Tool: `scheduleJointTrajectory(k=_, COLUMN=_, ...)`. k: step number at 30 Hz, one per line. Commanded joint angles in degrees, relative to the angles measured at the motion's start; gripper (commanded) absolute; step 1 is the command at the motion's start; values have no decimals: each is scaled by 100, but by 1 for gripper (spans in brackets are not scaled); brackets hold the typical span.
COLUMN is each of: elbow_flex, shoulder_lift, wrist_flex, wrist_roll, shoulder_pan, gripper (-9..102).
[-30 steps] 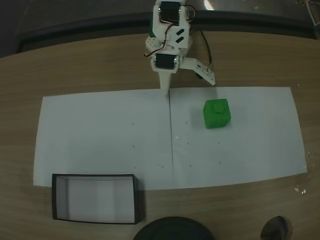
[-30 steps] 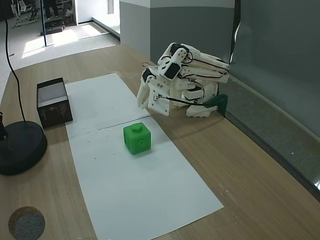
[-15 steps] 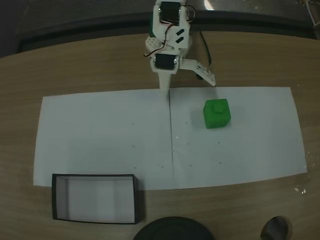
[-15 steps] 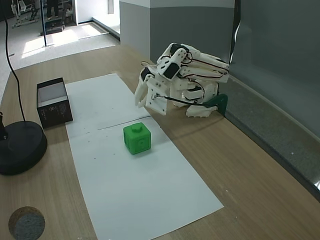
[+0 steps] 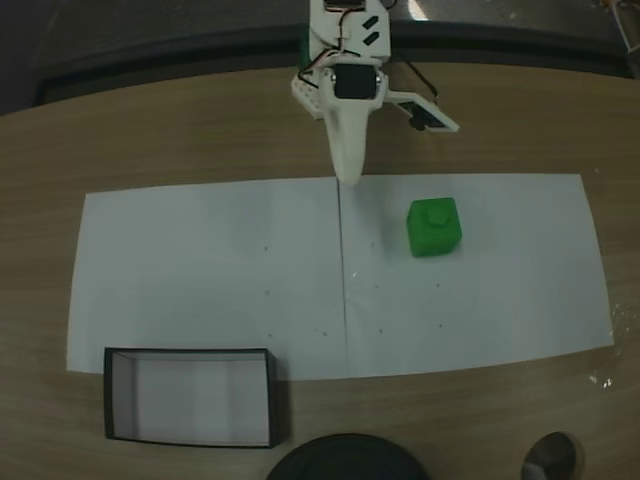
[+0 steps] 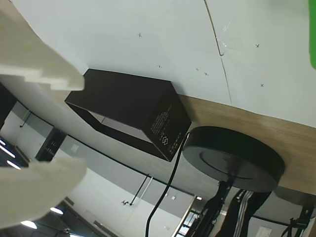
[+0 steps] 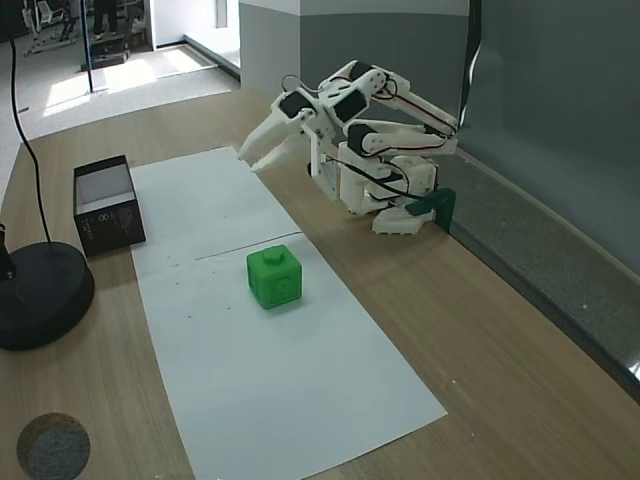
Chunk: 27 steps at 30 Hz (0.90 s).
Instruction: Grab a green square and put it in the box.
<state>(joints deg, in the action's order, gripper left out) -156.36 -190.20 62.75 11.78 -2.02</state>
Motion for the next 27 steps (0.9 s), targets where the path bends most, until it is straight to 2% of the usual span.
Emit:
scheduleJointTrajectory(k=1, elbow_flex=1477, shoulder_lift=1116, wrist_flex=457, wrist_roll=-211, shoulder_pan=290, gripper=22)
scheduleJointTrajectory(k=5, elbow_flex=3059, shoulder_lift=2988, wrist_flex=1450, wrist_roll=-404, shoulder_pan=861, gripper=26)
scheduleJointTrajectory(k=8, elbow_flex=4271, shoulder_lift=4403, wrist_flex=2127, wrist_roll=-993, shoulder_pan=1274, gripper=26)
scheduleJointTrajectory(k=12, elbow_flex=5265, shoulder_lift=6196, wrist_flex=2707, wrist_roll=-1230, shoulder_pan=1731, gripper=26)
scheduleJointTrajectory(k=17, elbow_flex=5730, shoulder_lift=8033, wrist_flex=2795, wrist_roll=-1266, shoulder_pan=1828, gripper=26)
scheduleJointTrajectory(k=22, elbow_flex=5862, shoulder_lift=9026, wrist_flex=2566, wrist_roll=-1222, shoulder_pan=1942, gripper=26)
scheduleJointTrajectory(k=27, elbow_flex=5854, shoulder_lift=9281, wrist_flex=2505, wrist_roll=-1230, shoulder_pan=2443, gripper=37)
